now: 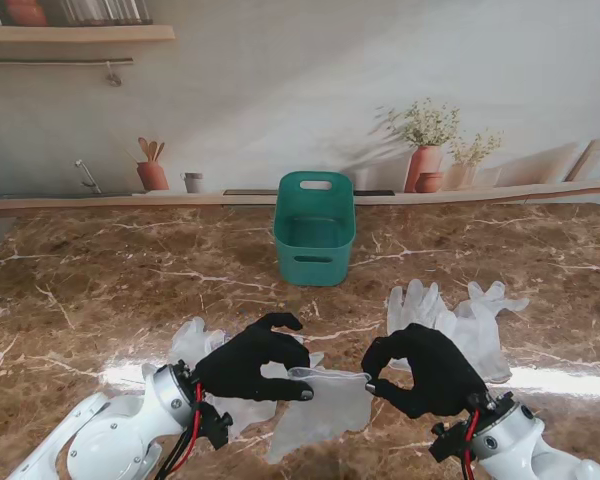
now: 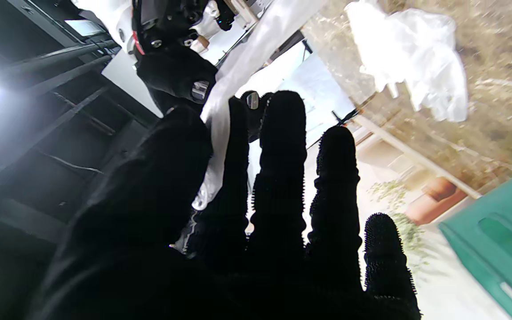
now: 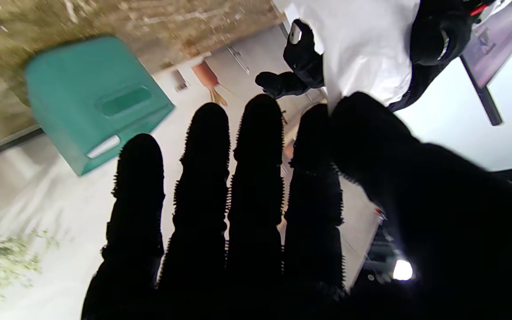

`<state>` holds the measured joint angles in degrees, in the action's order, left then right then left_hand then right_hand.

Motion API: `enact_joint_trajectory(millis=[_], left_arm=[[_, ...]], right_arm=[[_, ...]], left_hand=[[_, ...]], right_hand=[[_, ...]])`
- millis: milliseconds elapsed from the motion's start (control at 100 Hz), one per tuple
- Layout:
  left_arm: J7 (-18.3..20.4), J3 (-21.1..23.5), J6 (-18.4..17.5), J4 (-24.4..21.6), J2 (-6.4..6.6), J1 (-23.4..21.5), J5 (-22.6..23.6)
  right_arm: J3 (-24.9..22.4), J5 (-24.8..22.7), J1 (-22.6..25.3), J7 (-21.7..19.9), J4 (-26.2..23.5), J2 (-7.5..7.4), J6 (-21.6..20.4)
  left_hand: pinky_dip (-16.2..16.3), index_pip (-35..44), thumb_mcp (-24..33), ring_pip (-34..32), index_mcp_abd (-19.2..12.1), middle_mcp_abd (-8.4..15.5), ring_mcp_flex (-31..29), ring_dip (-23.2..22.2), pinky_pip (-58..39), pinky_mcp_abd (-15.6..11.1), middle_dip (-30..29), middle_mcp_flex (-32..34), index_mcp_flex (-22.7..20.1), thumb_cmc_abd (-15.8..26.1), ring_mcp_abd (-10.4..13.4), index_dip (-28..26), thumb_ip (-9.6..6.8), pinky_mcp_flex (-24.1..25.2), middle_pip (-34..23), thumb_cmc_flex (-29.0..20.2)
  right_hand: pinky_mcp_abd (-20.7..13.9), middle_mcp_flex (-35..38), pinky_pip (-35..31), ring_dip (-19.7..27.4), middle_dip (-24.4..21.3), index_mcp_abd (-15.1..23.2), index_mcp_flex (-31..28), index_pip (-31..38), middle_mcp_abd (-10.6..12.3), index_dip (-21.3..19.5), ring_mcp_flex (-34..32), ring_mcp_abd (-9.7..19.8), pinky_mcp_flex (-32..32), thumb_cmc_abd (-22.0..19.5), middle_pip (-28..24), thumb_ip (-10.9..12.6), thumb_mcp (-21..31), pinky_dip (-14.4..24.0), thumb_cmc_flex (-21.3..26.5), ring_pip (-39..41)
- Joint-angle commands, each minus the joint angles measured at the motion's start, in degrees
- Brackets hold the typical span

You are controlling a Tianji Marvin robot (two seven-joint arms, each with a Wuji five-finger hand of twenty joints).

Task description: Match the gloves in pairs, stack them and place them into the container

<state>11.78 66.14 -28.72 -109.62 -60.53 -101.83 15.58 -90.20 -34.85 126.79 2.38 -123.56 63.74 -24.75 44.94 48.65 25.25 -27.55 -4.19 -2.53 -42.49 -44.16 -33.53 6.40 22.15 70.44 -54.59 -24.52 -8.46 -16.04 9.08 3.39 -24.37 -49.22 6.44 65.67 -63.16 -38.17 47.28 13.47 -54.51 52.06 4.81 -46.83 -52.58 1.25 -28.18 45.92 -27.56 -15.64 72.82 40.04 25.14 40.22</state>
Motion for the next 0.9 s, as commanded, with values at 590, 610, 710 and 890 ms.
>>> enact_joint_trajectory(millis=[590, 610, 710, 890], left_arm=[[-5.24, -4.05, 6.56, 8.25, -1.03, 5.51, 9.26], [-5.83, -4.32, 7.14, 8.64, -1.16, 6.03, 9.92], [-7.97, -6.05, 10.21, 10.93, -1.74, 9.17, 12.43], [-10.87, -11.01, 15.07, 17.26, -2.76, 16.51, 14.99]], right_arm=[[4.12, 1.19, -8.04, -4.35, 7.79, -0.97, 9.72], [4.54, 1.08, -8.85, -4.45, 8.35, -1.01, 10.28], [6.92, 0.51, -13.25, -4.54, 11.73, -1.12, 12.50], [11.96, -1.44, -22.25, -3.10, 19.91, -1.10, 15.72]], left_hand=[[1.47, 0.84, -2.62, -3.64, -1.30, -0.60, 1.84, -3.42, -2.06, 1.60, 4.21, -0.80, -0.89, 1.87, -1.85, 2.47, -0.09, 1.07, -3.78, -1.29], [1.49, 0.89, -2.58, -3.60, -1.32, -0.65, 1.99, -3.42, -2.08, 1.60, 4.25, -0.83, -0.86, 1.89, -1.91, 2.40, -0.11, 1.08, -3.77, -1.27], [1.46, 1.30, -2.25, -3.76, -1.62, -0.49, 2.17, -3.57, -1.95, 1.53, 4.65, -0.80, -0.66, 1.83, -1.82, 1.78, -0.10, 1.17, -3.87, -1.02], [1.74, 1.68, 0.24, -4.53, -1.70, -0.67, 2.17, -4.29, -1.85, 1.34, 5.76, -0.57, -0.54, 1.06, -1.95, 0.07, 0.39, 1.14, -4.29, 0.12]], right_hand=[[0.24, -0.17, -2.32, -1.20, 1.58, 0.19, -1.01, 1.98, -0.25, 2.81, -0.38, -0.16, 1.07, -2.42, -1.17, 3.69, 0.13, 1.38, 0.60, 1.52], [0.23, -0.20, -2.29, -1.18, 1.56, 0.16, -0.93, 1.94, -0.25, 2.84, -0.34, -0.15, 1.10, -2.49, -1.16, 3.72, 0.11, 1.37, 0.61, 1.48], [0.22, -0.37, -2.06, -1.12, 1.48, 0.19, -0.84, 1.96, -0.16, 2.91, -0.17, -0.10, 1.38, -2.64, -1.10, 3.86, -0.10, 1.28, 0.69, 1.34], [-0.02, -0.70, -1.18, -0.92, 1.32, 0.37, -0.84, 2.01, 0.10, 2.96, 0.70, 0.16, 2.15, -2.59, -0.98, 3.94, 0.16, 0.96, 0.56, 0.82]])
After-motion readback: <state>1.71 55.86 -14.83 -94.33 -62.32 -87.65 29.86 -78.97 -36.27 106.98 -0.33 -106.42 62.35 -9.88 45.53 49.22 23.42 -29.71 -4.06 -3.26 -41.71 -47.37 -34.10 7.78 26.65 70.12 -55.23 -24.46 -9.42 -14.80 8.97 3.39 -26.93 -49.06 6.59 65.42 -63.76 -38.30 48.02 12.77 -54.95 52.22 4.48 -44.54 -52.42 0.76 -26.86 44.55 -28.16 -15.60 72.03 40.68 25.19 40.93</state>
